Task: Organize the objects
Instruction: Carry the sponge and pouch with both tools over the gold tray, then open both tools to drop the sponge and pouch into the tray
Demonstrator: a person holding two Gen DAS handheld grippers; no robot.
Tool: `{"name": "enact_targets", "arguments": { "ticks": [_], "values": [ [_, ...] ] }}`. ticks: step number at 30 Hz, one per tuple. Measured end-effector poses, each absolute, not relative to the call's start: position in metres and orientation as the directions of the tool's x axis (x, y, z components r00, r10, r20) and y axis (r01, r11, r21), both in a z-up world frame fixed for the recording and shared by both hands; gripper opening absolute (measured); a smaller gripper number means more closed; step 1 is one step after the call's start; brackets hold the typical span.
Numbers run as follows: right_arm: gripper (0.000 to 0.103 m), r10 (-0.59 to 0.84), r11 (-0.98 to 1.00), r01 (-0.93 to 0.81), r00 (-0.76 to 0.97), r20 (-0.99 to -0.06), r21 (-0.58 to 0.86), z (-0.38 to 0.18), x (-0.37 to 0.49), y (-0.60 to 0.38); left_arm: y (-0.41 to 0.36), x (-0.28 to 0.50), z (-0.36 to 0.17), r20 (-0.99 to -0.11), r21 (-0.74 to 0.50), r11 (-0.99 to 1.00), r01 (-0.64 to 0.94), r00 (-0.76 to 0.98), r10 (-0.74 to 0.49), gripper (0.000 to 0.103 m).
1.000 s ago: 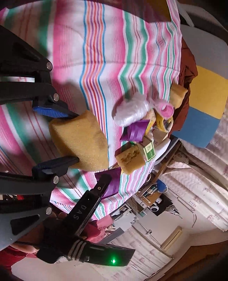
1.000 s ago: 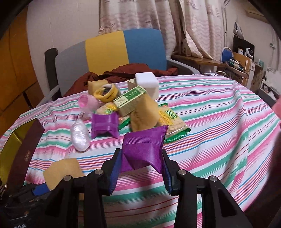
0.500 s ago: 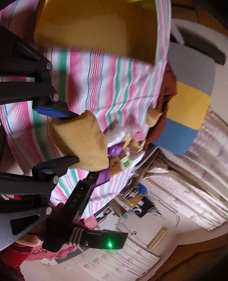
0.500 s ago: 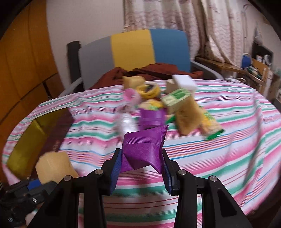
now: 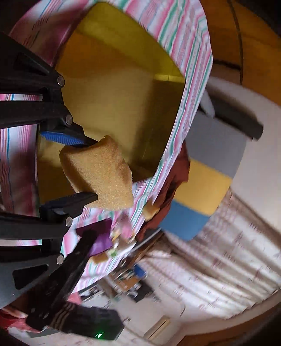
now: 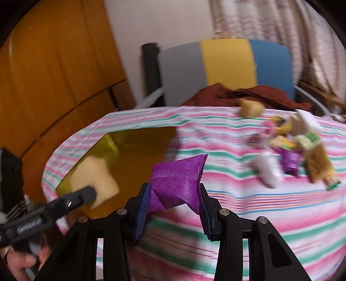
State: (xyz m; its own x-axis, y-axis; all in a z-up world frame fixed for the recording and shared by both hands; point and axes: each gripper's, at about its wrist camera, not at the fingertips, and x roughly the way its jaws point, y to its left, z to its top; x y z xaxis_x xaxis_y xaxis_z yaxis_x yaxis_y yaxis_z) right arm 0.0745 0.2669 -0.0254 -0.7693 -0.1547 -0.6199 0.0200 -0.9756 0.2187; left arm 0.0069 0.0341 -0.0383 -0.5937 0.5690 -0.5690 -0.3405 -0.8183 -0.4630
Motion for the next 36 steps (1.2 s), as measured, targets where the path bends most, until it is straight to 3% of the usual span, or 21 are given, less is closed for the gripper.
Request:
{"name": "enact_targets", "arguments": {
  "ticks": [10, 12, 13, 14, 17, 20, 27, 36],
  "values": [
    [0.046, -0.305, -0.952, 0.196, -0.67, -0.677, 0.234, -0.048, 0.035, 0.181, -0.014, -0.024, -0.06, -0.647, -0.389, -0.91, -0.145, -0.66, 0.382, 0.043],
    [0.054, -0.329, -0.944, 0.219, -0.651, -0.684, 0.245, -0.052, 0.031, 0.172, -0.019, -0.028, -0.062, -0.654, -0.38, -0.917, -0.119, -0.667, 0.357, 0.044],
    [0.066, -0.326, -0.945, 0.217, -0.653, -0.684, 0.244, -0.052, 0.031, 0.169, -0.021, -0.028, -0.062, -0.655, -0.379, -0.919, -0.108, -0.67, 0.349, 0.045],
    [0.07, -0.331, -0.943, 0.218, -0.66, -0.674, 0.249, -0.051, 0.033, 0.168, -0.023, -0.029, -0.062, -0.657, -0.376, -0.922, -0.095, -0.674, 0.337, 0.049],
    [0.07, -0.343, -0.939, 0.229, -0.675, -0.654, 0.256, -0.048, 0.039, 0.171, -0.028, -0.029, -0.061, -0.665, -0.361, -0.931, -0.051, -0.687, 0.295, 0.06],
    [0.072, -0.325, -0.945, 0.209, -0.695, -0.641, 0.253, -0.046, 0.045, 0.178, -0.032, -0.03, -0.062, -0.675, -0.387, -0.922, -0.016, -0.676, 0.295, 0.067],
    [0.074, -0.295, -0.945, 0.123, -0.724, -0.624, 0.304, -0.045, 0.051, 0.206, -0.026, -0.02, -0.055, -0.66, -0.378, -0.926, -0.023, -0.695, 0.286, 0.068],
    [0.075, -0.243, -0.949, 0.052, -0.75, -0.615, 0.311, -0.042, 0.056, 0.234, 0.007, -0.007, -0.046, -0.651, -0.373, -0.918, -0.133, -0.668, 0.361, 0.068]
  ]
}}
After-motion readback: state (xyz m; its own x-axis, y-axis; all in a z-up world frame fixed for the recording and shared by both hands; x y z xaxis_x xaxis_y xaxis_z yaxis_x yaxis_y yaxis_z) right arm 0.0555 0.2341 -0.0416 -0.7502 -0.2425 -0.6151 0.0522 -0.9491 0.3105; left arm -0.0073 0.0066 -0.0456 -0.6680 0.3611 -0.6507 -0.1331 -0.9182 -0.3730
